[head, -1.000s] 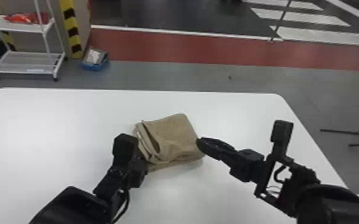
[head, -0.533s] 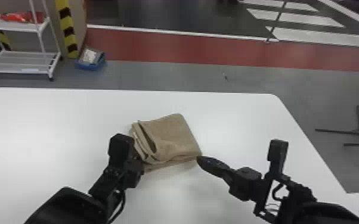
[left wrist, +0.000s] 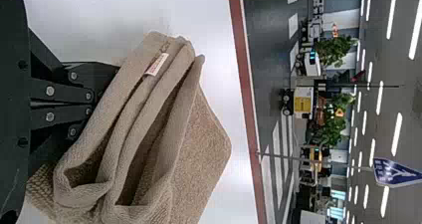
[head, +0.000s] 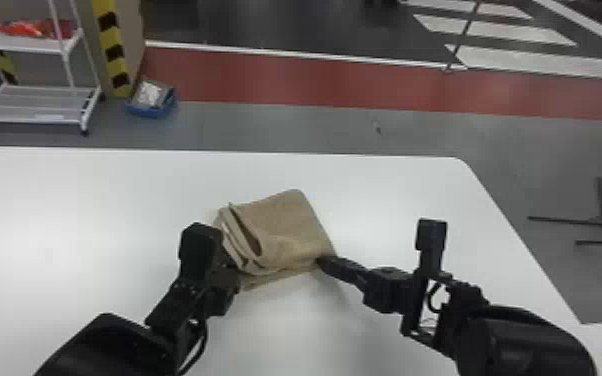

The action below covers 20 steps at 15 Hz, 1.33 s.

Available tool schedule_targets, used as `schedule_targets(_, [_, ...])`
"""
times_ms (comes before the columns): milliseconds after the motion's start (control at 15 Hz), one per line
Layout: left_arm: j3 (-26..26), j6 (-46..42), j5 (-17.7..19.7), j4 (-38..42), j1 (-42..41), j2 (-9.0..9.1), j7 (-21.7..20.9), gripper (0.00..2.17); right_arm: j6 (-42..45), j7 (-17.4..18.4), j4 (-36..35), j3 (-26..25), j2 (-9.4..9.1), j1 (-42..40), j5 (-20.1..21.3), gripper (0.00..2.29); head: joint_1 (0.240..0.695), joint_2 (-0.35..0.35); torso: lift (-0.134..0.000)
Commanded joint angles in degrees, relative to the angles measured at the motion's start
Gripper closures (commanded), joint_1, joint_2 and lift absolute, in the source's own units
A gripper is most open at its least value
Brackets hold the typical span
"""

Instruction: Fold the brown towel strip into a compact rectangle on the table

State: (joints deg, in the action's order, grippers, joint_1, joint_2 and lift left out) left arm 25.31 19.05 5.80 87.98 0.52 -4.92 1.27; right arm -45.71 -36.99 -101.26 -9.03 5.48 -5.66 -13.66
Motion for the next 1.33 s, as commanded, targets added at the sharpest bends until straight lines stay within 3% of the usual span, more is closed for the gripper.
schedule_targets(0, [-1.1,0.4,-0.1,2.9,-1.9,-0.44,-0.2,1.88,-0.3,0.1,6.3,1.4,-0.12,5.2,0.1,2.13,0.695,-0.177,-0.117])
schedule_targets(400, [-7.8,-0.3,0.0,11.8,-7.7,-3.60,-1.0,1.89,1.1,3.9,15.8,2.8,-0.21,13.9,0.6,2.13,0.695,-0.113,-0.117])
schedule_targets(667, [-8.6,-14.7,-0.1,-0.2,-2.7,-3.60,-3.1,1.88,1.1,4.5,17.6,4.5,-0.39,16.1,0.7,2.13,0.695,-0.070,-0.117])
schedule_targets(1000, [-4.7,-17.9,0.1,-10.7,5.8,-2.90,-5.6,1.88,-0.5,3.6,17.5,4.5,0.05,17.1,0.8,2.13,0.695,-0.064,-0.117])
schedule_targets(1267, [-4.1,-18.7,-0.7,-14.1,7.6,-2.46,-6.0,1.88,-0.5,2.4,17.5,4.7,0.32,17.3,1.2,2.13,0.695,-0.078,-0.117])
